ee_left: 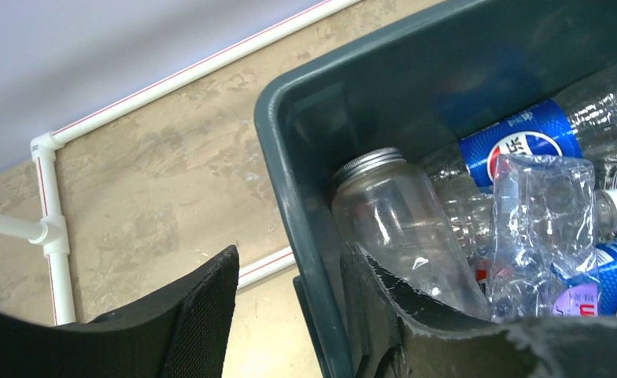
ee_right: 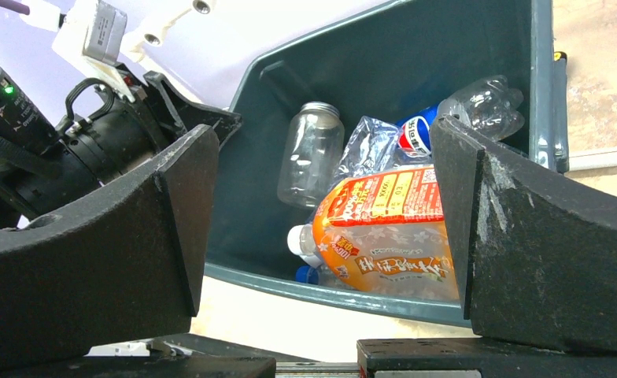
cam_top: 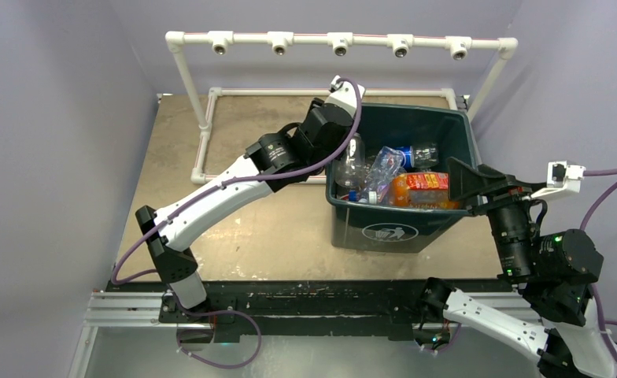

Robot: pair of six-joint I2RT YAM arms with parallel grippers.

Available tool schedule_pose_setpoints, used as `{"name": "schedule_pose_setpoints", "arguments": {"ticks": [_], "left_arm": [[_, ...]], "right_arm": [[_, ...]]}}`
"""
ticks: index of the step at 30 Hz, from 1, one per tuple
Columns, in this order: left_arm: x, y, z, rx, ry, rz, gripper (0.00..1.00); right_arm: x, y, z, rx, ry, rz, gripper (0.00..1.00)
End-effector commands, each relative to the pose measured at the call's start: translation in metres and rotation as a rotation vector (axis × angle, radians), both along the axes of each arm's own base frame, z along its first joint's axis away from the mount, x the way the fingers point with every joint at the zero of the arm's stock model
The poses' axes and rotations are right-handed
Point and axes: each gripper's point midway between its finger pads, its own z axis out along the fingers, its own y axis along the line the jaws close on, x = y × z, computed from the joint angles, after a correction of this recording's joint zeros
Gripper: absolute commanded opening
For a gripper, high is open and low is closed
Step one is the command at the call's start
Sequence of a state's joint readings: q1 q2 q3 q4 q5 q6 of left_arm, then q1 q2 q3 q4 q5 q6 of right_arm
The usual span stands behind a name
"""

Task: Put the plastic bottles in the bin
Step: Move the trash bin to the center of the board.

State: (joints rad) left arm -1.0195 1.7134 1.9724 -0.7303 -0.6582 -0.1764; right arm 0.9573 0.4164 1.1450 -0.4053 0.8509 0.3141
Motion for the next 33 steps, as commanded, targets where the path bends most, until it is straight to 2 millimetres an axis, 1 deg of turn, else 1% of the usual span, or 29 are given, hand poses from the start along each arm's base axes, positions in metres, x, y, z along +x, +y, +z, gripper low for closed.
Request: {"name": "schedule_pose_setpoints", "arguments": {"ticks": [1,4,7,8,10,13,18,21,24,28,30,33], "left_arm": [[-0.008,-0.004,0.002,-0.026,0.023,-0.037,0.48],[-0.01,-0.01,-0.004,-0.023,0.046,-0.064,0.41],[-0.011,-0.013,-0.014,-0.006,0.068,-0.073,0.37],[-0.011,-0.013,-0.016,-0.002,0.072,-0.074,0.33],[-0.011,-0.01,-0.017,0.001,0.071,-0.067,0.2],[-0.01,-0.001,-0.011,-0.007,0.05,-0.035,0.0],[-0.008,0.029,0.008,-0.019,0.0,0.047,0.0],[-0.011,0.049,0.019,-0.035,-0.032,0.097,0.0],[-0.014,0.072,0.022,-0.038,-0.065,0.174,0.0],[-0.017,0.113,0.029,-0.031,-0.116,0.304,0.0],[-0.019,0.128,0.033,-0.042,-0.131,0.335,0.0],[-0.02,0.145,0.04,-0.043,-0.151,0.374,0.0]], "right_arm": [[-0.004,-0.005,0.011,0.041,-0.022,0.007,0.99],[-0.004,-0.001,0.01,0.036,-0.019,0.018,0.99],[-0.003,0.001,0.009,0.037,-0.021,0.024,0.99],[-0.003,0.001,0.009,0.036,-0.021,0.025,0.99],[-0.003,0.002,0.009,0.034,-0.022,0.026,0.99],[-0.002,0.002,0.01,0.033,-0.021,0.026,0.99],[-0.001,0.005,0.009,0.029,-0.021,0.029,0.99],[0.0,0.008,0.008,0.028,-0.022,0.032,0.99],[0.002,0.011,0.005,0.021,-0.017,0.032,0.99],[0.004,0.012,0.004,0.013,-0.011,0.027,0.99],[0.005,0.013,0.003,0.01,-0.011,0.025,0.99],[0.008,0.017,0.0,-0.001,-0.009,0.029,0.99]]}}
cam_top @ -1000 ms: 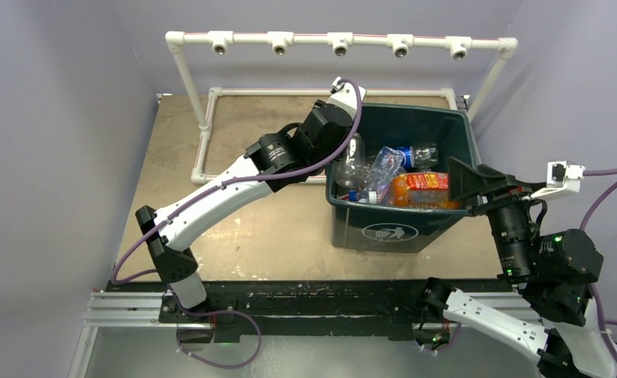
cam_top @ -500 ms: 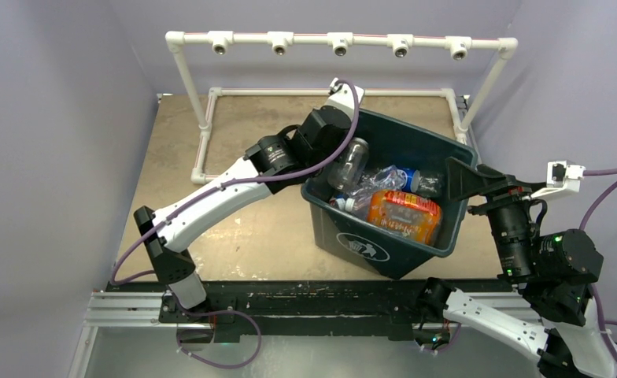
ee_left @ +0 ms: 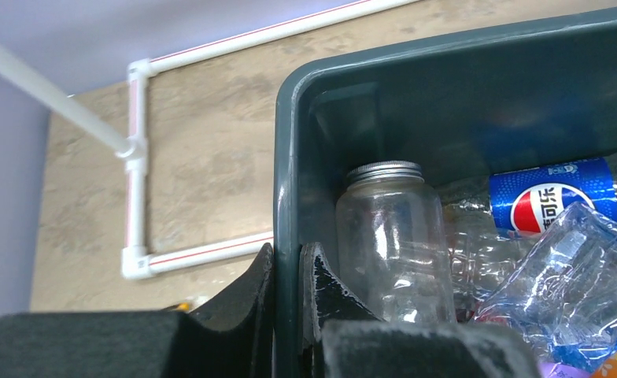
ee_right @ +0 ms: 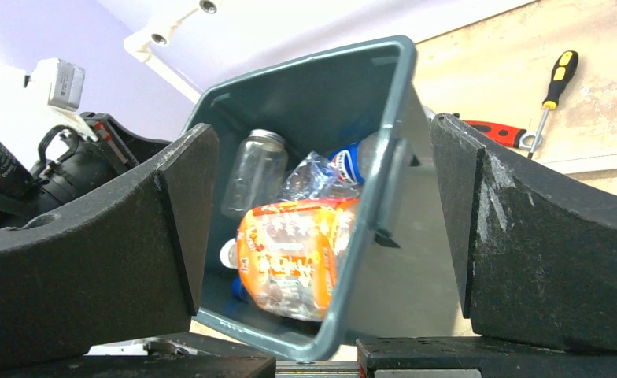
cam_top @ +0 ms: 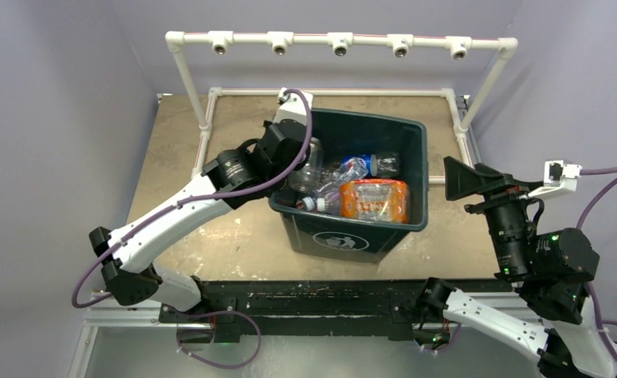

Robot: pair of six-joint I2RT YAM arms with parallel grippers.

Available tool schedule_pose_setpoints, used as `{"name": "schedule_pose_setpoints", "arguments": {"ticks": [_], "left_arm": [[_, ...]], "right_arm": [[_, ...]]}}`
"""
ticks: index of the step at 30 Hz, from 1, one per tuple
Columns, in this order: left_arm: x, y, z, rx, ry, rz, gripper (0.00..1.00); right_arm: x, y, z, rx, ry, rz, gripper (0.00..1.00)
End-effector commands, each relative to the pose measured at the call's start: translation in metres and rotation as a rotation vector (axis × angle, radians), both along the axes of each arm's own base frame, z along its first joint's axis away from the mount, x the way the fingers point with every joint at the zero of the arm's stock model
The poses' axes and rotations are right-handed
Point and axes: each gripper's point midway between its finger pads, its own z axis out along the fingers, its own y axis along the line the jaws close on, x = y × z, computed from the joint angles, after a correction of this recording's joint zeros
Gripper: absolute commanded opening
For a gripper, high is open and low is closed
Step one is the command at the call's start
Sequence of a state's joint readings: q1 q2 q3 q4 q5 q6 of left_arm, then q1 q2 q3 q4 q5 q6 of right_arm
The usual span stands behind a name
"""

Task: Put the plastic bottles in the bin
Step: Move the trash bin to the center of the board, then reset both arms

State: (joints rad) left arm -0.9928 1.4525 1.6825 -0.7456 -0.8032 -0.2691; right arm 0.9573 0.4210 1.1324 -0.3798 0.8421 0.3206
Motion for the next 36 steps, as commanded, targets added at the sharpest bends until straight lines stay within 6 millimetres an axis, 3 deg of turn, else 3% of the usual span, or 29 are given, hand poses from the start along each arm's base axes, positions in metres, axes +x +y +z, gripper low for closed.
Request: {"name": "schedule_pose_setpoints", "arguments": {"ticks": [1,10,11,13,16,18,22,24,27,28,30,36], "left_arm": [[0.001,0.063,0.048,-0.015,-0.143,0.203,0.0],[-0.013,0.092,0.052,-0.011,-0.154,0.222,0.0],[-0.015,0.092,0.05,-0.016,-0.149,0.206,0.08],[-0.018,0.09,0.047,-0.031,-0.141,0.174,0.33],[-0.023,0.091,0.048,-0.074,-0.14,0.152,0.56],[-0.027,0.089,0.048,-0.105,-0.139,0.128,0.64],[-0.035,0.095,0.056,-0.159,-0.148,0.117,0.74],[-0.041,0.115,0.07,-0.212,-0.191,0.18,0.78],[-0.051,0.161,0.089,-0.229,-0.3,0.347,0.86],[-0.054,0.173,0.092,-0.209,-0.329,0.382,0.94],[-0.058,0.187,0.093,-0.18,-0.354,0.43,0.99],[-0.059,0.198,0.069,-0.243,-0.375,0.587,0.99]], "right_arm": [[0.006,0.015,-0.001,-0.014,-0.001,0.023,0.99],[0.011,0.035,-0.011,-0.016,0.011,0.083,0.99],[0.011,0.037,-0.011,-0.017,0.011,0.089,0.99],[0.011,0.038,-0.012,-0.021,0.011,0.094,0.99],[0.009,0.037,-0.009,-0.019,0.004,0.1,0.99],[0.008,0.037,-0.007,-0.016,-0.002,0.105,0.99],[0.005,0.035,-0.003,-0.015,-0.007,0.116,0.99],[0.001,0.035,-0.003,-0.02,-0.015,0.135,0.99],[-0.005,0.034,0.003,-0.049,-0.074,0.161,0.99],[-0.007,0.034,0.005,-0.054,-0.097,0.171,0.99],[-0.014,0.029,0.014,-0.04,-0.152,0.184,0.99],[-0.019,0.02,0.028,0.018,-0.229,0.167,0.99]]}}
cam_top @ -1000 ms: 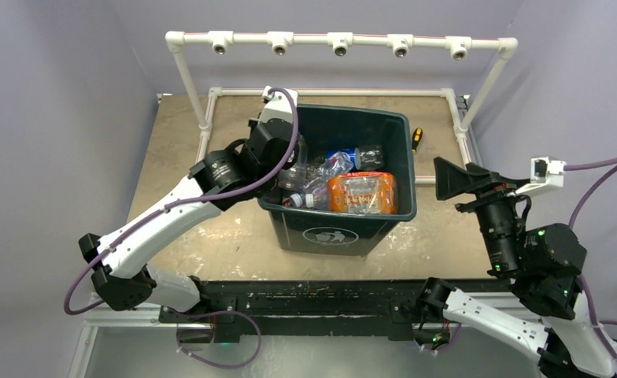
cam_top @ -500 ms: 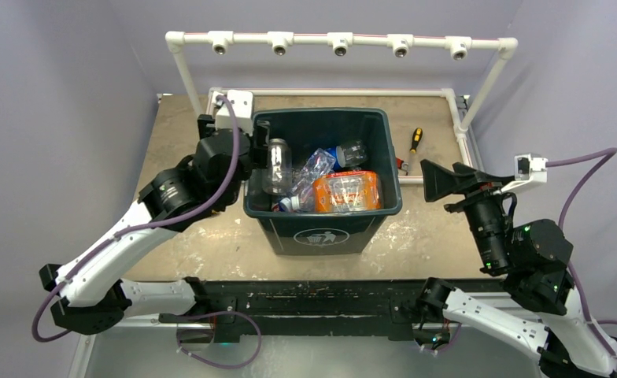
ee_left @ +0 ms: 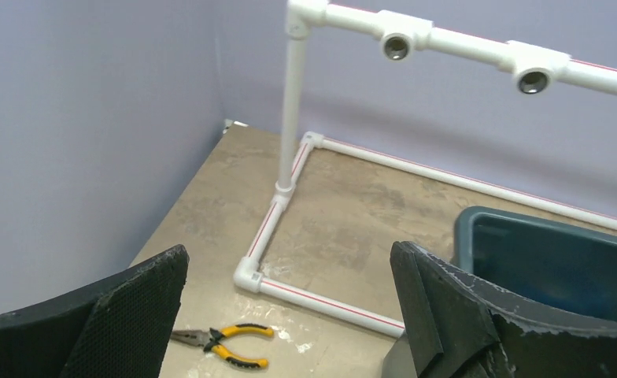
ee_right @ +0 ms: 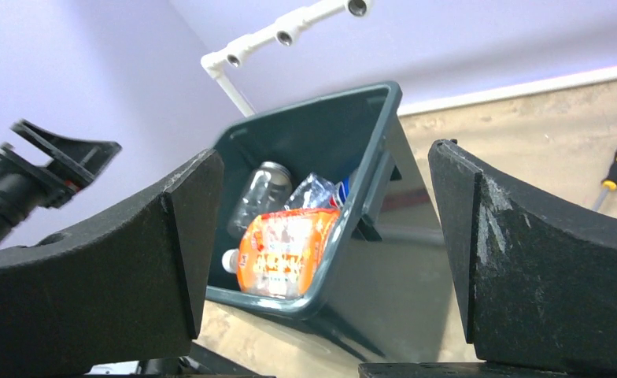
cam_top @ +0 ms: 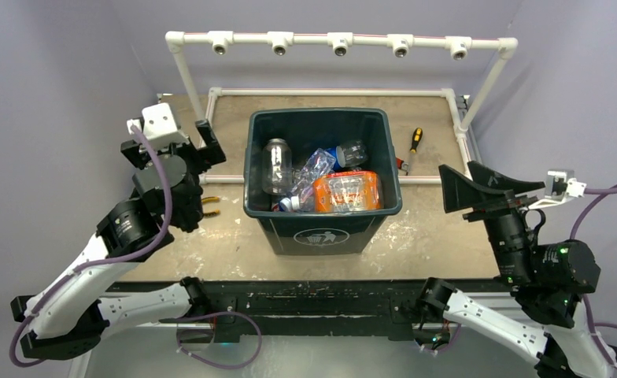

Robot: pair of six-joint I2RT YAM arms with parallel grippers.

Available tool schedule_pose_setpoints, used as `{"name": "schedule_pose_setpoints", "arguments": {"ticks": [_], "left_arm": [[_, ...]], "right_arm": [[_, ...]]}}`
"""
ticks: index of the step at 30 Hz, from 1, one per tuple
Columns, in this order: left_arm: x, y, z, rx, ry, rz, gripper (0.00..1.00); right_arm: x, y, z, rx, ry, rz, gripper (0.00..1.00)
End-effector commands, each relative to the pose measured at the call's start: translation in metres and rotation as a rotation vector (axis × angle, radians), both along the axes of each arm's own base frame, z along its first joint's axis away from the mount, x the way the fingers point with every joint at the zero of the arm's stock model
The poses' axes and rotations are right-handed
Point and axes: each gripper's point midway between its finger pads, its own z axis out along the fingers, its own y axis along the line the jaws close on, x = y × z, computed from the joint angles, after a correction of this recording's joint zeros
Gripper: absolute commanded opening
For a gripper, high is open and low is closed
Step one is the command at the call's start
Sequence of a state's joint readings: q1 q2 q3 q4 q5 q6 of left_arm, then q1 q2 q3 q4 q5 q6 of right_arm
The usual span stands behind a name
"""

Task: Put the plastic bottles in the bin
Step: Reset both arms

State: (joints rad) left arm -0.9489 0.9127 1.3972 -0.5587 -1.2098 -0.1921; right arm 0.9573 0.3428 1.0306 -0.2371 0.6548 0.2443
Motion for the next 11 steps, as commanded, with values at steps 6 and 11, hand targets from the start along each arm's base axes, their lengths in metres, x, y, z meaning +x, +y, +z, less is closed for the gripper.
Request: {"name": "schedule_pose_setpoints", "arguments": {"ticks": [6,11], "left_arm": [[0.004,0.012,-0.036,-0.104,-0.026,0.237,0.99],[-0.001,0.012,-0.043,-0.13,-0.05,0.121,0.99]], "right_arm": [[-0.006,-0.001,0.02,0.087,-0.095,0.024,0.99],[-0.017,-0.005,0.024,0.187,-0.138,0.072,0.99]]}}
